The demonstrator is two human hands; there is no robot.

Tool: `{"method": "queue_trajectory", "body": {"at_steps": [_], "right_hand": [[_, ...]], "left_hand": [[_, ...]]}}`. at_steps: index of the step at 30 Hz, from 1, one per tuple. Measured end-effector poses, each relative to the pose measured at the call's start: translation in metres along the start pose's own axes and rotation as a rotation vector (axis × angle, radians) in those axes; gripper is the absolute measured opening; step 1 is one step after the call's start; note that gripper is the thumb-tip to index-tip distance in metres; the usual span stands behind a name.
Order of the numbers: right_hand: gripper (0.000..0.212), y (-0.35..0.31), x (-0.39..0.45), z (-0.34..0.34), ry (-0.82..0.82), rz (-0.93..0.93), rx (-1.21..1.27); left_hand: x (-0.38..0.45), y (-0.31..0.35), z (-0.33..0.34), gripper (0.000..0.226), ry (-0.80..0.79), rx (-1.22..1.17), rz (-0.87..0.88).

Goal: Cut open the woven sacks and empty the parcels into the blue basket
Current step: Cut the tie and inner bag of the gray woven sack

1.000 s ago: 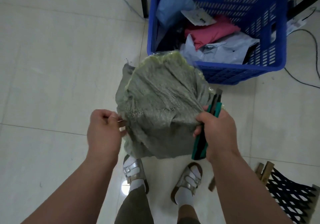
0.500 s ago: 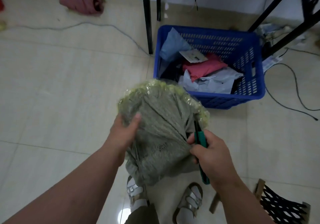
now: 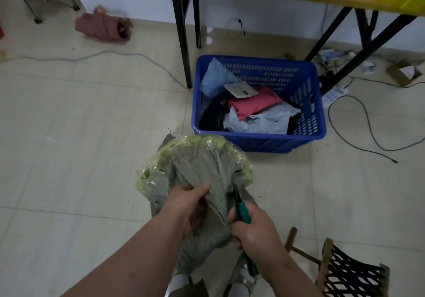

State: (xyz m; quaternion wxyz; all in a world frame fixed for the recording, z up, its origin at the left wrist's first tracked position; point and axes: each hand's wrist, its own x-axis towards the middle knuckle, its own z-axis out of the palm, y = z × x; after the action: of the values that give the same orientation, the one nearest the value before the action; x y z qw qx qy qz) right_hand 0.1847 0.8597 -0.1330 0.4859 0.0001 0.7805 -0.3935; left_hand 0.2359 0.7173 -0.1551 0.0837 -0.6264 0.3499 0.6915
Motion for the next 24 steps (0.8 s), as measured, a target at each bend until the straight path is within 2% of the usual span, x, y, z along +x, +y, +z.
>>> {"method": "queue_trajectory", "body": {"at_steps": [1,3,5,7,9,11,12,16,18,21,24], "right_hand": [[0.025,0.000,-0.002,0.002,-0.017,0.000,-0.018],[0.022,0.004,-0.001,0.002,0.005,0.039,0.027],[0.012,0.008,0.001,-0.005,0.132,0.119,0.190],[0.006,0.003,0.002,-0.017,0.278,0.133,0.345],[0.022,-0.008,0.003,-0.029,0.325,0.118,0.494],[0.040,-0.028,0.004,-0.038,0.285,0.116,0.550],[0.049,-0.037,0.005,-0.041,0.251,0.118,0.511],[0.098,-0.057,0.013,-0.039,0.163,0.133,0.286],[0.103,-0.058,0.016,-0.039,0.131,0.134,0.200],[0.097,-0.057,0.014,-0.039,0.064,0.183,0.051],[0.048,-0.056,0.008,-0.041,-0.011,0.204,-0.055]], "left_hand": [[-0.001,-0.001,0.001,0.032,0.010,-0.017,0.009],[-0.004,0.000,0.001,0.025,0.014,-0.044,0.064],[-0.013,-0.001,0.001,0.023,-0.061,-0.008,0.158],[-0.027,-0.005,0.001,0.020,-0.120,0.150,0.287],[-0.039,-0.013,0.002,0.019,-0.124,0.461,0.474],[-0.048,-0.025,0.007,0.022,-0.122,0.780,0.705],[-0.050,-0.031,0.009,0.025,-0.122,0.885,0.809],[-0.062,-0.044,0.017,0.035,-0.115,1.118,1.041],[-0.071,-0.045,0.018,0.037,-0.111,1.258,1.104],[-0.080,-0.049,0.017,0.044,-0.144,1.421,1.127],[-0.085,-0.052,0.016,0.036,-0.180,1.448,1.201]]}}
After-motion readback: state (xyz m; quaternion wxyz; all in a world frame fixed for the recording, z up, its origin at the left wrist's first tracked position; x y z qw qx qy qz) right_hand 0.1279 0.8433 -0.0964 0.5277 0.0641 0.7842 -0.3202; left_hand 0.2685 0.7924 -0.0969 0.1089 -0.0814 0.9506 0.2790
